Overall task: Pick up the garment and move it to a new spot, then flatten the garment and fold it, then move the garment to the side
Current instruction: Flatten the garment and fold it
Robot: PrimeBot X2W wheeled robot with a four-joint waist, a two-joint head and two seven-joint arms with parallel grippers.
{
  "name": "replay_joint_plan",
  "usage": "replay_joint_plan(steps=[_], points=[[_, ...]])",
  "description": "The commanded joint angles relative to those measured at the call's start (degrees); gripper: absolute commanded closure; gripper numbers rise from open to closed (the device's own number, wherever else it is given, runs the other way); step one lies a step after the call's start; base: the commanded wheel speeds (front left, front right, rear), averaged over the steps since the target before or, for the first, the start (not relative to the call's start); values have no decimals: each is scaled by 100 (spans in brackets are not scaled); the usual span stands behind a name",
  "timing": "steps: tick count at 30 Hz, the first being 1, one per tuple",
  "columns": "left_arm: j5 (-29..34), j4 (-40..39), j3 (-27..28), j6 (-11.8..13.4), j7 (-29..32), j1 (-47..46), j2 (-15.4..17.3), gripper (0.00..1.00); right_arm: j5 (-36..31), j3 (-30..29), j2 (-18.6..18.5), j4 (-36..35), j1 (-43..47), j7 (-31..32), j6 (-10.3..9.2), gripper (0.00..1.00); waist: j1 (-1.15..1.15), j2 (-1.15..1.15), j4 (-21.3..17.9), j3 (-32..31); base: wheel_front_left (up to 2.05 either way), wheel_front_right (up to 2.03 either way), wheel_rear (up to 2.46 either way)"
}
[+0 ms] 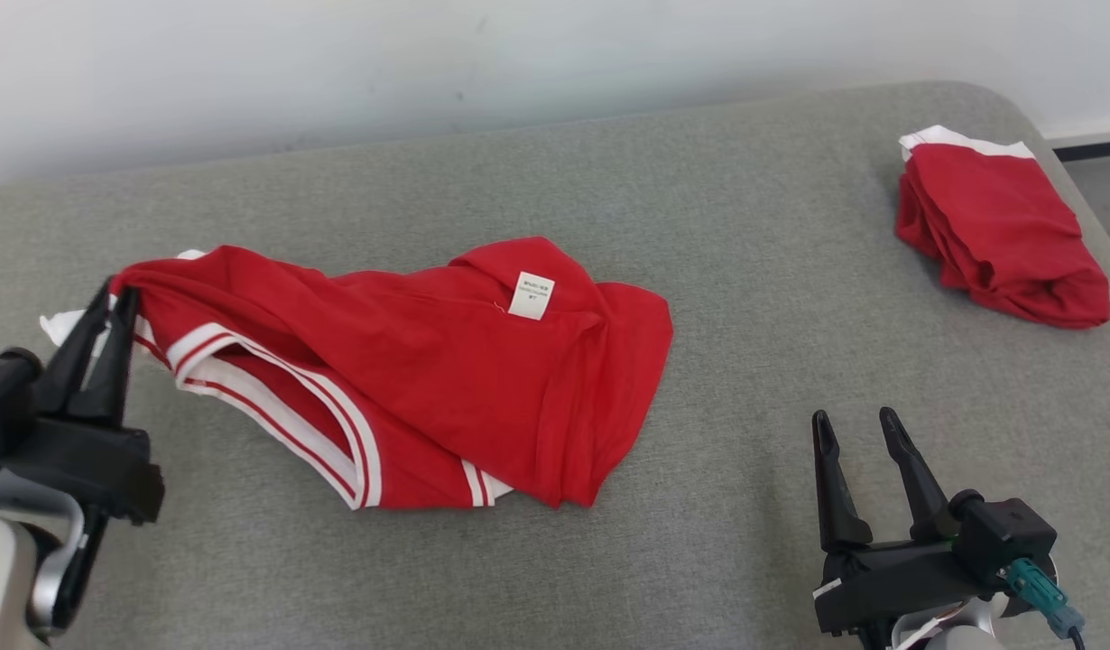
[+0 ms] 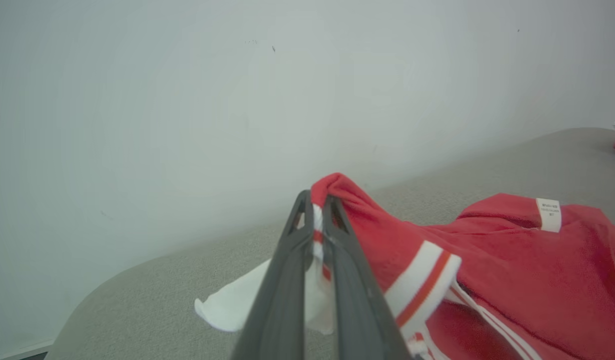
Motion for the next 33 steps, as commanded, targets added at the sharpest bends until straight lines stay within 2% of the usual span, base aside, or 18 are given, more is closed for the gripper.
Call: replay_joint_plan(steps=[1, 5, 6, 7, 8, 15, 21, 28, 33], points=[[-22, 42, 32, 13, -6, -84, 36, 100, 22, 0, -10, 9, -23, -24, -17, 0, 0, 0, -86, 69, 0, 0, 0], [-79, 416, 106, 21, -54, -194, 104, 100, 42, 8, -8, 47, -46, -24, -16, 0, 0, 0, -205, 148, 0, 0, 0], [-55, 520, 93, 26, -85, -225, 113, 97, 40, 2, -7, 47, -41, -24, -17, 0, 0, 0, -225, 160, 0, 0, 0], [-32, 617, 83, 31, -130, -263, 105, 12, 39, 0, -5, 46, -36, -24, -16, 0, 0, 0, -242, 165, 0, 0, 0], [-36, 696, 80, 51, -173, -286, 61, 0, 40, -6, -5, 50, -29, -24, -16, 0, 0, 0, -249, 163, 0, 0, 0], [-93, 954, 90, 91, -455, -187, -85, 0, -27, -87, -6, 93, 100, -24, -17, 0, 0, 0, -113, -52, 0, 0, 0], [-160, 585, 224, 250, -614, 179, -336, 0, -23, -34, -56, 66, 147, -25, -17, 0, 0, 0, 120, -285, 0, 0, 0], [-35, -274, 460, 500, -650, 865, -857, 0, -31, 5, -83, 64, 198, -24, -17, 0, 0, 0, 372, -420, 0, 0, 0], [224, -862, 674, 509, -652, 1489, -1342, 0, -10, 0, -114, 49, 239, -24, -17, 0, 0, 0, 531, -461, 0, 0, 0]])
